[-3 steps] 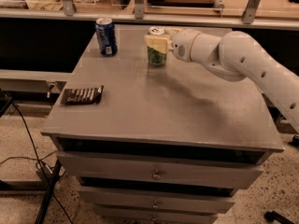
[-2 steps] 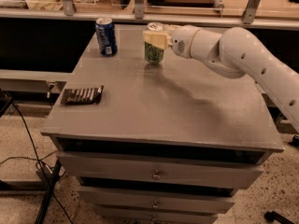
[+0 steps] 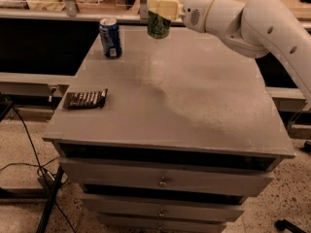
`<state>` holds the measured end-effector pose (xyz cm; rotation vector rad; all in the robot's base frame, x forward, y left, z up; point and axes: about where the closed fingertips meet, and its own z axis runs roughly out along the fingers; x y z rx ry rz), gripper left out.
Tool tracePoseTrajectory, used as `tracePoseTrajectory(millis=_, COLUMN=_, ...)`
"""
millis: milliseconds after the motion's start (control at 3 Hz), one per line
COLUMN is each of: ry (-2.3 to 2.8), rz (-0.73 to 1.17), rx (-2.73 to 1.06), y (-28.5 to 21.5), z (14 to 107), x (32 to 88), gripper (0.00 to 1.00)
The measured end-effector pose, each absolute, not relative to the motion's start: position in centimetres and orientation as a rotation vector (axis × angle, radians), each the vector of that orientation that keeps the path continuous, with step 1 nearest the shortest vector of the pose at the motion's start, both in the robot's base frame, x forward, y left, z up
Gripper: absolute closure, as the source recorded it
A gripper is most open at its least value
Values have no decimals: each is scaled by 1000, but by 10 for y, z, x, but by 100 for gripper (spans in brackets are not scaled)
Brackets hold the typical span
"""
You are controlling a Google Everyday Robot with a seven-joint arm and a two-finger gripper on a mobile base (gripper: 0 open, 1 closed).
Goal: Pick 7up can
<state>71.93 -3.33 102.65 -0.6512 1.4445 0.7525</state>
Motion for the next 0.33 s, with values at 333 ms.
tracePoseTrajectory(millis=333, ry=1444, rz=752, rx=-651, y=-33, z=1027, x=719, gripper=100)
